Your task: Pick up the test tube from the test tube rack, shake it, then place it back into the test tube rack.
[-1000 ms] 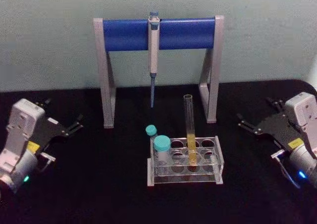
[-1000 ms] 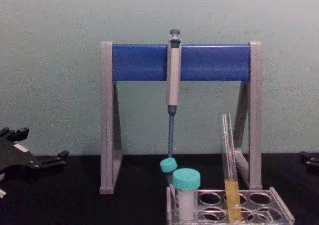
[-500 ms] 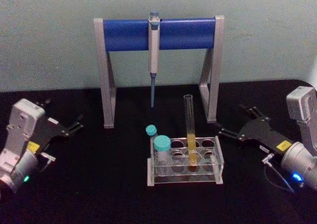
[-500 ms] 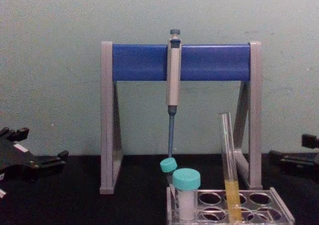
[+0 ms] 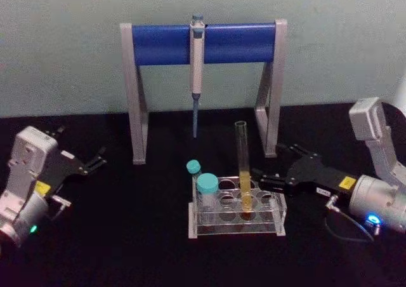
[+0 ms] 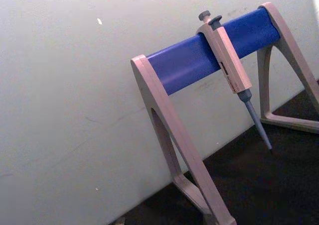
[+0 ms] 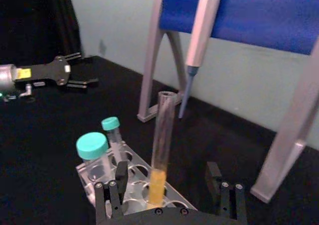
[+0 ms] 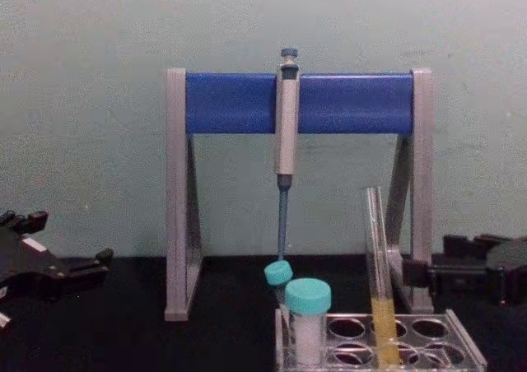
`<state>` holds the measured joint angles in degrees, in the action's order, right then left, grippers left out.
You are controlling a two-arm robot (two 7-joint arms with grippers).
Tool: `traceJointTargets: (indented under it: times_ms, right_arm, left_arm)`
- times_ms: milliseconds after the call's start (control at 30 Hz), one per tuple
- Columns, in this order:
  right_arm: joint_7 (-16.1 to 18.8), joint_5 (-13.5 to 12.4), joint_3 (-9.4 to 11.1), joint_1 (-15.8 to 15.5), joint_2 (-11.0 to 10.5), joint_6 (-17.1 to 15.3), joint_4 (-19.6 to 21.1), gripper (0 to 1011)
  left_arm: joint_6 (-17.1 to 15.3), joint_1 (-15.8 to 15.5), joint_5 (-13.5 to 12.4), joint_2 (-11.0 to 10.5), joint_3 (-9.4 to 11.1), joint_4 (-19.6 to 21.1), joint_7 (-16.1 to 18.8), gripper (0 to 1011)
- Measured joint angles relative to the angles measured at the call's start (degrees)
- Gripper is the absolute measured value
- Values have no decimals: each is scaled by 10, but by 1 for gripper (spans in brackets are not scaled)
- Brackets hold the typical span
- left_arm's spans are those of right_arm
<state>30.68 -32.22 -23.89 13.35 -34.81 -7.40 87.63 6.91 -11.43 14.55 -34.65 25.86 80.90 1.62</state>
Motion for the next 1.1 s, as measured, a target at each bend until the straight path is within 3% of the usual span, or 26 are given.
traceJointTargets:
  times_ms: [267,500,900,1100]
  right_arm:
    - [29,-6,-28,49,17,-30,-37,1000]
    - [38,0,-51,93,39,-34,-81,1000]
    - [48,8,-70,127,59,-24,-125,1000]
    - [49,9,-71,128,60,-23,-126,1000]
  left_arm:
    - [0,0,0,0,0,0,0,1010]
    - [0,0,0,0,0,0,0,1010]
    - [0,0,0,0,0,0,0,1010]
    - [0,0,0,0,0,0,0,1010]
